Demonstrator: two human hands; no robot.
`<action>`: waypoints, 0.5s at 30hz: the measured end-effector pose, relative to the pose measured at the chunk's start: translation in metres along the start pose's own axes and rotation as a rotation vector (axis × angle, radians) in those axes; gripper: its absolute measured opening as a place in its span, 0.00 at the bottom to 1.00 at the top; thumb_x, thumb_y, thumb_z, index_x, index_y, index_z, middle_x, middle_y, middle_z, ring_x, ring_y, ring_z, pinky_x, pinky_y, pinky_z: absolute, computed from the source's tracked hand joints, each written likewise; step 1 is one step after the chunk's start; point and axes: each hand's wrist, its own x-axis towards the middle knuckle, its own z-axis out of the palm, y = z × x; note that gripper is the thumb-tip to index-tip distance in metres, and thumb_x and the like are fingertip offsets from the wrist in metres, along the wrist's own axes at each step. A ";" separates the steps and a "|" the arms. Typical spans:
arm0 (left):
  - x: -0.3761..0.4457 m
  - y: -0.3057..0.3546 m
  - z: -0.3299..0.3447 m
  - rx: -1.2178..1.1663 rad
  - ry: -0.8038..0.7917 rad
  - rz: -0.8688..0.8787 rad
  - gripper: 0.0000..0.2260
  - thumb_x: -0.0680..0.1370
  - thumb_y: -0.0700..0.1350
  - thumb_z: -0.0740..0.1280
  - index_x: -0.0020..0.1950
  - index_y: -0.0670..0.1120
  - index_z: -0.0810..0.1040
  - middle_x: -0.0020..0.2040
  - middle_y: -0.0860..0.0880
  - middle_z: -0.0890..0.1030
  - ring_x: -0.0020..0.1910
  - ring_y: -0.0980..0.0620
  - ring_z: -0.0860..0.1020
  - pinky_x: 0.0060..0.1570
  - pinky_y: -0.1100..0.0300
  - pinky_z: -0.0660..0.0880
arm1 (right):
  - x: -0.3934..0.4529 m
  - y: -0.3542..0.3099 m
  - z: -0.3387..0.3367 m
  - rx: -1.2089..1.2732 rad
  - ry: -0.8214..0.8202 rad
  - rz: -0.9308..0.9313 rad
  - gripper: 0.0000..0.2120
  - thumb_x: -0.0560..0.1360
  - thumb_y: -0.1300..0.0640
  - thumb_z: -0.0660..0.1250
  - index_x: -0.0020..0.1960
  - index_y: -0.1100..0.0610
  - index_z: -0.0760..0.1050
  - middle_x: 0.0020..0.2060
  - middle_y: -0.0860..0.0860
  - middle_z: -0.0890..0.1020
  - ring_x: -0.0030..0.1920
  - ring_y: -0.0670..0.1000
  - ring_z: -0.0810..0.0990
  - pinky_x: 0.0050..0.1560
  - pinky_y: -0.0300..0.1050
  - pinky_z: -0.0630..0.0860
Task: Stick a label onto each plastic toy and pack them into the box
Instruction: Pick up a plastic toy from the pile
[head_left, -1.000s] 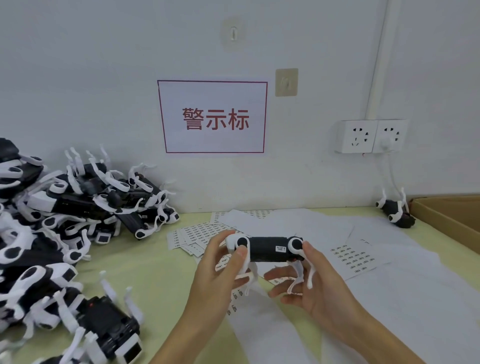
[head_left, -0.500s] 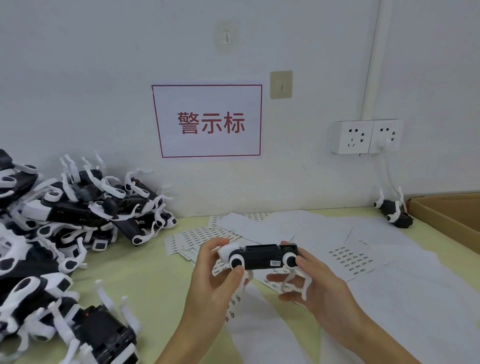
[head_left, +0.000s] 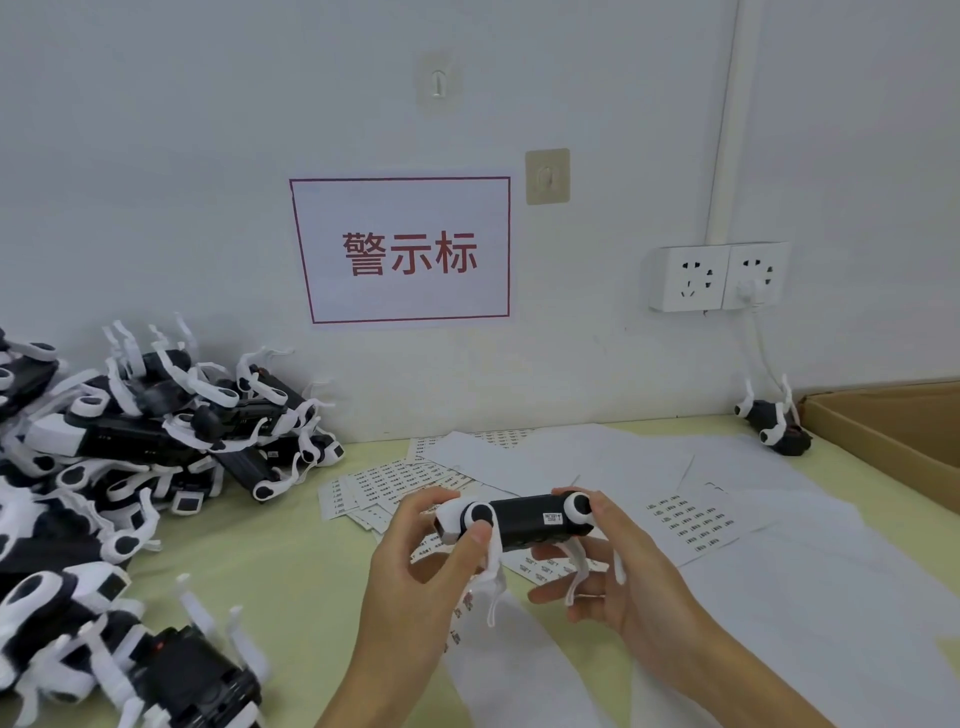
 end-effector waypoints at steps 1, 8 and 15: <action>0.000 -0.001 0.000 -0.009 0.000 -0.009 0.13 0.67 0.56 0.72 0.50 0.58 0.80 0.46 0.50 0.85 0.39 0.46 0.85 0.37 0.54 0.81 | -0.001 -0.002 0.001 -0.001 0.002 -0.001 0.23 0.68 0.35 0.66 0.56 0.48 0.81 0.52 0.63 0.83 0.42 0.66 0.84 0.31 0.45 0.74; 0.005 -0.011 0.000 -0.133 0.001 -0.170 0.20 0.71 0.57 0.65 0.62 0.55 0.79 0.48 0.51 0.87 0.43 0.42 0.86 0.41 0.51 0.84 | -0.002 -0.006 0.000 0.029 0.033 -0.027 0.20 0.72 0.38 0.68 0.55 0.51 0.80 0.46 0.59 0.83 0.40 0.68 0.84 0.26 0.44 0.72; 0.003 -0.011 0.003 -0.203 0.025 -0.355 0.19 0.78 0.52 0.66 0.69 0.58 0.70 0.42 0.58 0.85 0.41 0.40 0.86 0.32 0.55 0.81 | -0.001 -0.004 0.003 -0.035 0.088 -0.023 0.20 0.71 0.38 0.69 0.55 0.50 0.79 0.50 0.61 0.83 0.40 0.70 0.84 0.29 0.46 0.75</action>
